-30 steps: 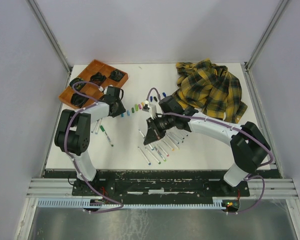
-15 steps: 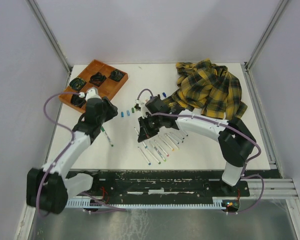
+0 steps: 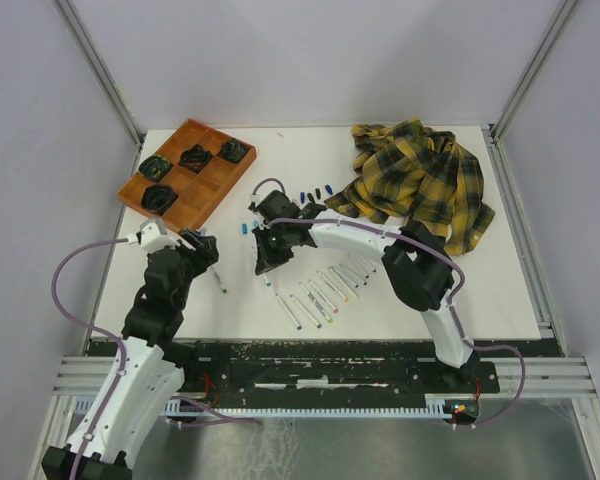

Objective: Open the pen caps
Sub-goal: Place the pen at the center of the board.

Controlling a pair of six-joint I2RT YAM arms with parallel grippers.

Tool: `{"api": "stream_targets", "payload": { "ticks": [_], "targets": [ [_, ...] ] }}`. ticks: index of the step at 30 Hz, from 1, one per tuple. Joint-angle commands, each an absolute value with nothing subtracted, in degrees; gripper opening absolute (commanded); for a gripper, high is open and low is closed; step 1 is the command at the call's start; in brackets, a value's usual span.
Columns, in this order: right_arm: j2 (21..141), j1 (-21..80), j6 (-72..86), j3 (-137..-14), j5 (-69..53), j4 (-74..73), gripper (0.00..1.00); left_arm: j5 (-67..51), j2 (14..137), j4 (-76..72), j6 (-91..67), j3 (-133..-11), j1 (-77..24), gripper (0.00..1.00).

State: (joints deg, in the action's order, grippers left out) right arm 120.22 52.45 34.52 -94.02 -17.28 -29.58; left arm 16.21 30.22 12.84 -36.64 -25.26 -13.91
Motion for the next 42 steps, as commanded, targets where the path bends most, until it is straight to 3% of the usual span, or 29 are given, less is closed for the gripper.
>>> {"api": "stream_targets", "payload": {
  "ticks": [1, 9, 21, 27, 42],
  "targets": [
    [124.4, 53.6, 36.5, -102.4, -12.7, -32.9, 0.03, 20.6, 29.8, 16.7, -41.6, -24.6, -13.8, 0.72],
    [130.8, 54.2, 38.1, -109.7, -8.4, -36.0, 0.06, 19.8, 29.2, 18.0, -43.5, -22.8, -13.8, 0.72],
    [138.2, 54.6, 38.8, -119.6, -3.2, -39.9, 0.18, 21.5, 27.9, 19.2, -45.3, -21.9, -13.9, 0.72],
    [139.5, 54.7, 38.9, -120.2, -1.5, -40.7, 0.3, 21.2, 28.0, 19.2, -45.5, -21.7, -13.9, 0.72],
    [137.8, 54.7, 37.0, -121.7, -4.9, -41.2, 0.37, 19.9, 28.1, 18.9, -45.7, -21.4, -13.9, 0.72]
  ]
}}
